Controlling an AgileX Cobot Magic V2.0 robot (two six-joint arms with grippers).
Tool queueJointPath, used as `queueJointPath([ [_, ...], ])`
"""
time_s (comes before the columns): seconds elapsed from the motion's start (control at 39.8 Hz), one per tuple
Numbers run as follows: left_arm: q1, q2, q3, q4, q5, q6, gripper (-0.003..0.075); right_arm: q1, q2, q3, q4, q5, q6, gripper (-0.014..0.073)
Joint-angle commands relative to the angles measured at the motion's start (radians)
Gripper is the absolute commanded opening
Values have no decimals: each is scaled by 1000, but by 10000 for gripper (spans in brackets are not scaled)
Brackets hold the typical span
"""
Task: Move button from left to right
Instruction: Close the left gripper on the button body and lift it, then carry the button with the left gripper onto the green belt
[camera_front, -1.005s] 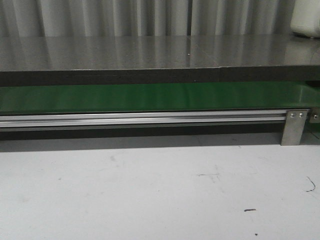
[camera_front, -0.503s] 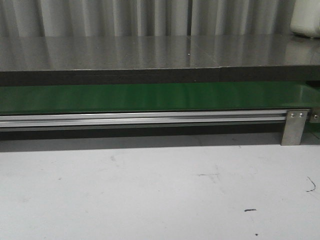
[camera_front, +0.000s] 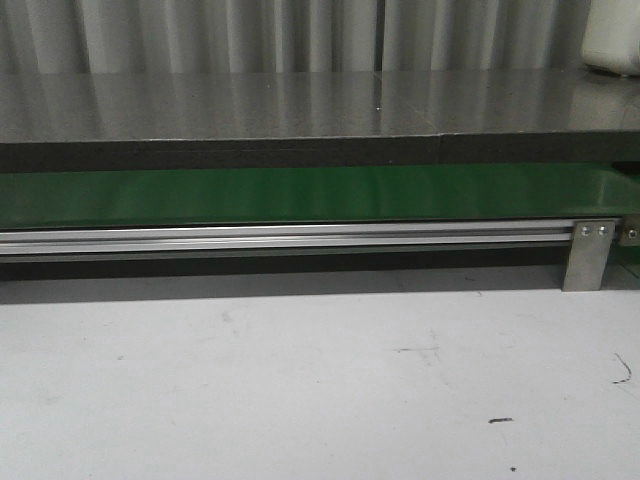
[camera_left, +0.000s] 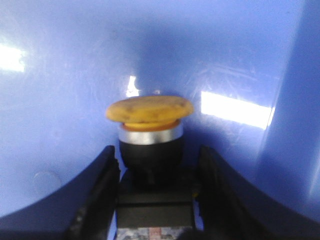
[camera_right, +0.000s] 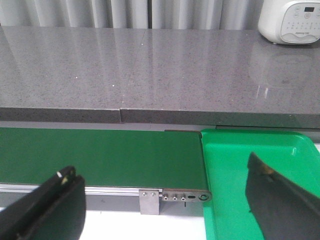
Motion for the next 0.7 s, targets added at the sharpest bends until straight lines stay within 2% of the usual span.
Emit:
queueJointPath([
  [0.0, 6, -55, -38, -6, -14, 0, 135, -7, 16, -35, 6, -74, -12, 661],
  [0.28, 9, -75, -197, -27, 127, 0, 135, -7, 16, -35, 6, -74, -12, 661],
  [0.43, 5, -84, -295, -107, 231, 0, 135, -7, 16, -35, 6, -74, -12, 661],
  [0.68, -90, -84, -411, -114, 331, 0, 135, -7, 16, -35, 6, -74, -12, 661],
])
